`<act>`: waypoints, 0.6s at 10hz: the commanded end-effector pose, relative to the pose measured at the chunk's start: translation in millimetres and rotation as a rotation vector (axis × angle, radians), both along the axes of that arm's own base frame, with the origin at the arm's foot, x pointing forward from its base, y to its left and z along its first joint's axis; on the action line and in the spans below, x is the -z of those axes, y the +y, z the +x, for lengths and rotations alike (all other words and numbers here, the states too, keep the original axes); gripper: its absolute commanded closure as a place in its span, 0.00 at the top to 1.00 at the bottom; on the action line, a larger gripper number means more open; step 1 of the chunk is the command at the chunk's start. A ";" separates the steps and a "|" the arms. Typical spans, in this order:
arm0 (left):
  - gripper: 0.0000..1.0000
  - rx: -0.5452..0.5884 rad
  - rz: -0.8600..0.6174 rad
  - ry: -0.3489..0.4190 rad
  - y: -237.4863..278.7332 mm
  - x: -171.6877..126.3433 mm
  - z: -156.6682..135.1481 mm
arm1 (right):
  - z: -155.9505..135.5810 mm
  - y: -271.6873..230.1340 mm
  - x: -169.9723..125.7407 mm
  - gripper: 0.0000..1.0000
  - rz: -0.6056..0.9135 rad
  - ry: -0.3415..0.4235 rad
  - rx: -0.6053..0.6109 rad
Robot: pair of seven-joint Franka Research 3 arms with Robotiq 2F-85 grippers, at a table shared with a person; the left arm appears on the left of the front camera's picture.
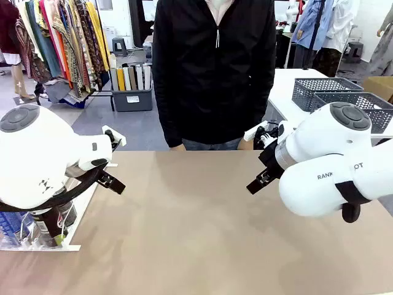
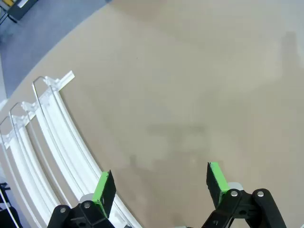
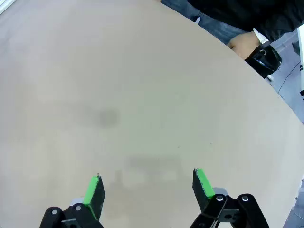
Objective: Retrieve and store the cans from the dispenser.
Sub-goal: Pick up one can from the Automatic Can Dispenser and place it in the middle of the table.
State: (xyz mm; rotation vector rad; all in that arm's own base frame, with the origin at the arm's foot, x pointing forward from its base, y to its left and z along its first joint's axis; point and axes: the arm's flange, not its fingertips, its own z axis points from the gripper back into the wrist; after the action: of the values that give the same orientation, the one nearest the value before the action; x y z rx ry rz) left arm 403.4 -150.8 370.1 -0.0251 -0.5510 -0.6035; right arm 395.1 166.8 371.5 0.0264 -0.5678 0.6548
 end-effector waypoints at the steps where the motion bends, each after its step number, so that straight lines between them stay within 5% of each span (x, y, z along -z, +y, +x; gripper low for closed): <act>1: 1.00 0.000 0.000 0.000 0.0 -0.1 0.0 | 0.0 0.0 0.0 1.00 0.000 0.000 0.000; 6: 1.00 0.000 0.000 0.000 0.0 -0.1 0.0 | 0.0 0.0 0.0 1.00 0.000 0.000 0.000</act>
State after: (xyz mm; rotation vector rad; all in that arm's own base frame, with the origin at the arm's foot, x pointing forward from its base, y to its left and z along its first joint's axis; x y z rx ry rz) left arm 403.4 -150.7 370.1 -0.0253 -0.5510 -0.6028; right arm 395.1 166.9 371.5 0.0262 -0.5678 0.6549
